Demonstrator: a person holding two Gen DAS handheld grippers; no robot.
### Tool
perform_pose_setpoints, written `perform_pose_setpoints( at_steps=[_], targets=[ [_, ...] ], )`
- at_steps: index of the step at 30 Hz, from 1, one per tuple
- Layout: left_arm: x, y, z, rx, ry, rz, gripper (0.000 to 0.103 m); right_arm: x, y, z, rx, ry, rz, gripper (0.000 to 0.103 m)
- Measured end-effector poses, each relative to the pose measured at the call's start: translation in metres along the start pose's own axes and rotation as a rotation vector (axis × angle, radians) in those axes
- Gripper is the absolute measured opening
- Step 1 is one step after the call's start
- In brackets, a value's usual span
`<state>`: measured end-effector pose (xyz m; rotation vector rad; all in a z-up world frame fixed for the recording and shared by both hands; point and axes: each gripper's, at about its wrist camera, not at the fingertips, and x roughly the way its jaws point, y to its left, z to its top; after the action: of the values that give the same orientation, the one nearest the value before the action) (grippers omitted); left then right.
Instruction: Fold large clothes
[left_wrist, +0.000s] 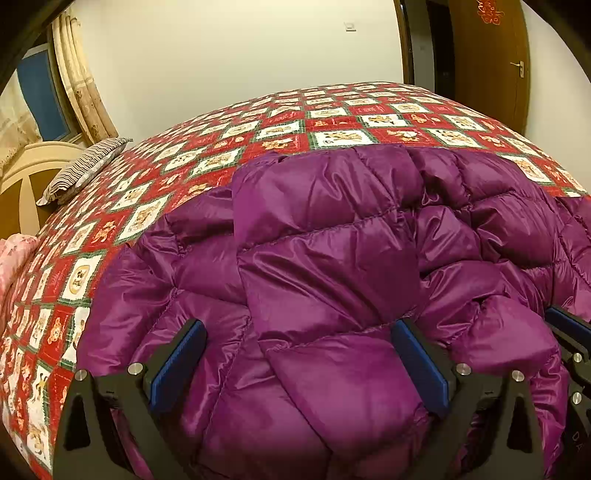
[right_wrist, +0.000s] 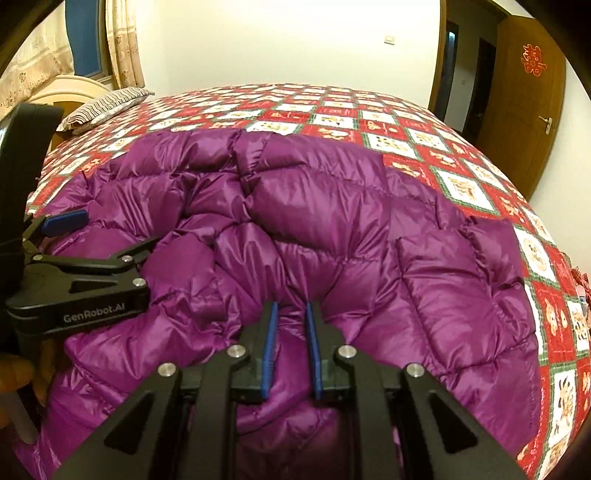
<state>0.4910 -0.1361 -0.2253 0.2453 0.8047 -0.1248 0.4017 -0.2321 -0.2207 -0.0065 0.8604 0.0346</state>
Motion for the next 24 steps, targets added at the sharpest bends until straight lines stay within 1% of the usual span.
perform_pose_setpoints(
  at_steps=[15,19,20,21,22,23,24],
  targets=[
    [0.0,0.0,0.0,-0.002,0.001,-0.002,0.102,0.0,0.0,-0.001,0.003,-0.002,0.002,0.018],
    [0.0,0.003,0.006,-0.001,0.034,-0.017,0.102,0.001,0.001,0.001,0.003,0.003,0.003,0.019],
    [-0.006,0.006,0.011,0.014,0.047,-0.003,0.102,0.0,0.0,0.002,0.006,0.006,0.01,0.019],
    [-0.014,0.01,0.013,0.019,0.033,0.023,0.102,-0.003,-0.003,0.004,0.009,0.01,0.029,0.02],
    [-0.033,0.019,0.015,0.008,-0.006,0.051,0.102,-0.007,-0.006,0.005,0.006,0.024,0.049,0.021],
    [-0.05,0.029,0.013,-0.006,-0.032,0.041,0.102,-0.016,-0.012,0.007,0.01,0.031,0.056,0.025],
    [-0.066,0.038,0.009,-0.017,-0.049,0.023,0.102,-0.033,-0.018,0.005,0.027,0.016,0.056,0.039]
  ],
)
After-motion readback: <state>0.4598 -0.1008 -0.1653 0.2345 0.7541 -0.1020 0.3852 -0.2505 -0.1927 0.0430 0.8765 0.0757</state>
